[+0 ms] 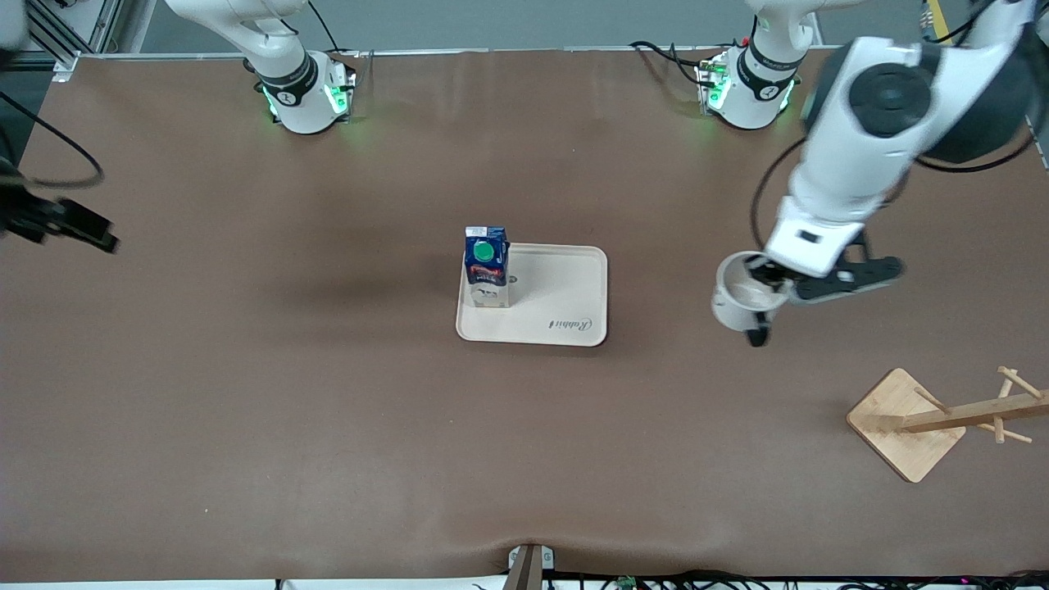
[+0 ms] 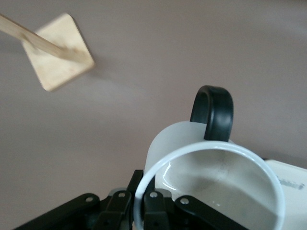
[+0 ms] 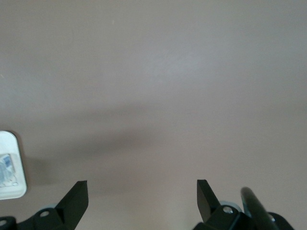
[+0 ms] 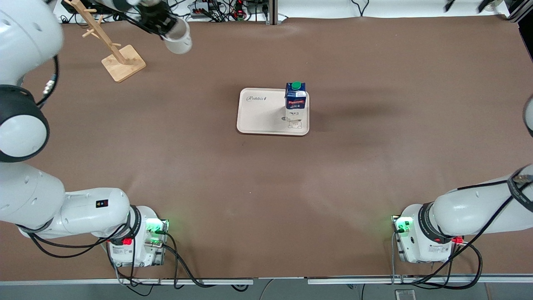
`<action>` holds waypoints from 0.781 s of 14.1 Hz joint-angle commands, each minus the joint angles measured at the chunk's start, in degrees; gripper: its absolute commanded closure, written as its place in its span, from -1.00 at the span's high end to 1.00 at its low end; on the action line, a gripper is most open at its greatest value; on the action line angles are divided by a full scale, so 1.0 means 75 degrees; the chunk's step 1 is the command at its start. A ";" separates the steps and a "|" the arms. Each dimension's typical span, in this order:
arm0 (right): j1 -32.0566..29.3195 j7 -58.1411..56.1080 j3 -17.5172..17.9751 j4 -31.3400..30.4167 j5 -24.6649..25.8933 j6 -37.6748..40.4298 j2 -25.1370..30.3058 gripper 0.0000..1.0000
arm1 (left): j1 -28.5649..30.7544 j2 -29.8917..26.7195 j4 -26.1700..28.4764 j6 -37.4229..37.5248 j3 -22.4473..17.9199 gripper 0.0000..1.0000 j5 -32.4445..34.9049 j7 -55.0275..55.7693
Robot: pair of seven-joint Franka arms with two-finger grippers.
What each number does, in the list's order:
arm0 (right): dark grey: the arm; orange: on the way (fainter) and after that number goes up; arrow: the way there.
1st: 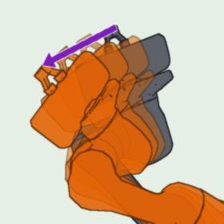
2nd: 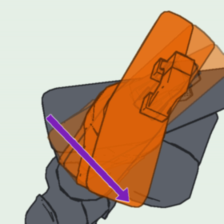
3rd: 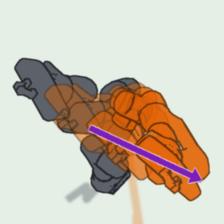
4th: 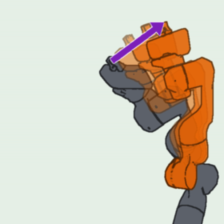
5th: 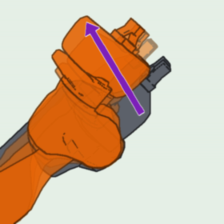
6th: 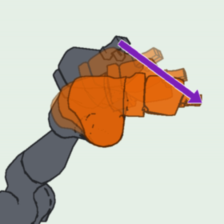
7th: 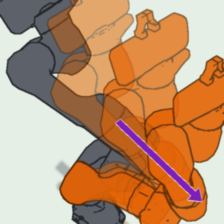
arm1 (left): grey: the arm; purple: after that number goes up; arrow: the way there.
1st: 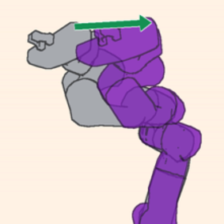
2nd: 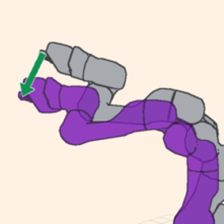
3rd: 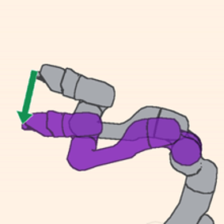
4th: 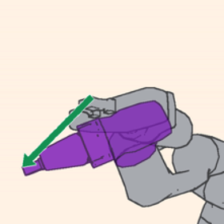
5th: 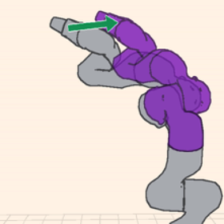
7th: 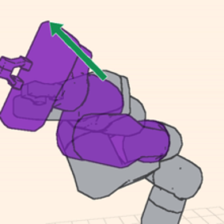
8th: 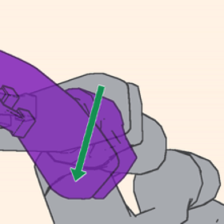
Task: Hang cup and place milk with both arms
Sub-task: 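Lift the mug with the left gripper while the right gripper reaches out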
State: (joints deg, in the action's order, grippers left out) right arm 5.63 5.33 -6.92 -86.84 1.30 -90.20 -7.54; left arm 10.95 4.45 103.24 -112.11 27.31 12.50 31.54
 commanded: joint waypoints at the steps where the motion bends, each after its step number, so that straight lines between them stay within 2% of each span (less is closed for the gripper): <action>1: 0.0315 0.0110 0.0008 0.0516 0.0272 0.0144 -0.0518 1.00 | 0.0752 -0.0043 -0.0475 0.0322 0.0027 -1.00 -0.0154 -0.1037; 3: 0.0805 0.0122 -0.0004 0.0587 0.0505 0.0483 -0.0506 1.00 | 0.1443 0.0004 -0.0687 0.0323 0.0027 -1.00 -0.0247 -0.1986; 6: 0.1100 0.0052 0.0008 0.0540 0.0623 0.0578 -0.0576 1.00 | 0.2253 0.0378 -0.1004 0.0183 0.0015 -1.00 -0.0692 -0.3159; 11: 0.0972 0.0017 0.0008 0.0540 0.0577 0.0508 -0.0693 1.00 | 0.2992 0.0637 -0.1004 0.0018 0.0015 -1.00 -0.1044 -0.4835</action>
State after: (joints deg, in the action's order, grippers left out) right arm 13.64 5.66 -6.97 -83.19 4.64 -86.64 -12.46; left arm 31.55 8.42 97.16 -112.18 26.76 6.65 0.11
